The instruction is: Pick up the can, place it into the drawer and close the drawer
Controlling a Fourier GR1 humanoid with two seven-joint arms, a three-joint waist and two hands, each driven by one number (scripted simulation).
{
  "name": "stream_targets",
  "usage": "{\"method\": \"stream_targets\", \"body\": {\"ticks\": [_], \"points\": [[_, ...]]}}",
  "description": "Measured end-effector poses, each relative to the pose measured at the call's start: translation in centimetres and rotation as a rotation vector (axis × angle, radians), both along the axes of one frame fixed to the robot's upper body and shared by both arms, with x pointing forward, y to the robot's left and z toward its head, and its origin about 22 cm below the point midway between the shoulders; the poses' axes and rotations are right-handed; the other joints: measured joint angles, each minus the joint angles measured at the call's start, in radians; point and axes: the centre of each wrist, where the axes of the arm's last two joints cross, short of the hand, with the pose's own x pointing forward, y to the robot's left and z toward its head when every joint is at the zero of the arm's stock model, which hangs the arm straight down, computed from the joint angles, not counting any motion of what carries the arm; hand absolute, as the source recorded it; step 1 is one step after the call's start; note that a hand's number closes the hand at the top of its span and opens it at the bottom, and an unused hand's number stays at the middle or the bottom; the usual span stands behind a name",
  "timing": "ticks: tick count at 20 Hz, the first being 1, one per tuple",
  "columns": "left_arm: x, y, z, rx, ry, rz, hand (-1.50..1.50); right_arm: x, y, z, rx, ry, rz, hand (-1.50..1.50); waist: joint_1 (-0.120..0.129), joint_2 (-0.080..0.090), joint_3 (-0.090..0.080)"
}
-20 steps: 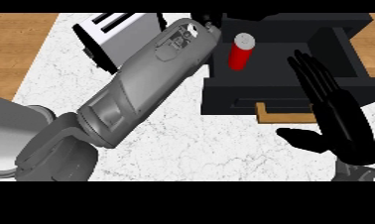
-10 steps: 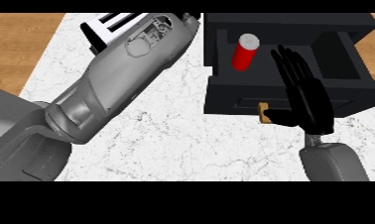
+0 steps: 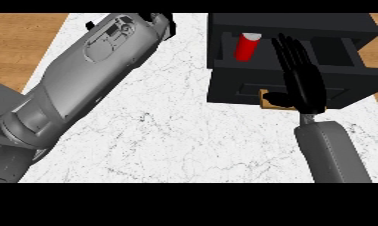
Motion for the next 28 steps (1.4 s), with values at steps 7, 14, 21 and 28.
{"method": "stream_targets", "body": {"ticks": [7,14,21,28], "points": [[-1.1,2.3,-0.1,0.008,0.025,-0.005,-1.50,3.1,-0.5,-0.7,-0.032,-0.029,-0.070,-1.50,0.018,0.007,0.006],[-2.3,5.0,-1.4,0.009,0.042,0.004,-1.50,6.4,0.6,-1.0,-0.021,-0.074,-0.116,-1.50,0.019,0.019,0.016],[-3.6,6.3,-2.2,0.012,0.046,-0.003,-1.50,9.3,1.3,0.6,-0.036,-0.106,-0.140,-1.50,0.023,0.024,0.016],[-4.6,7.5,-3.6,0.018,0.050,-0.012,-1.50,11.3,1.7,2.8,-0.064,-0.102,-0.154,-1.50,0.034,0.040,0.018]]}}
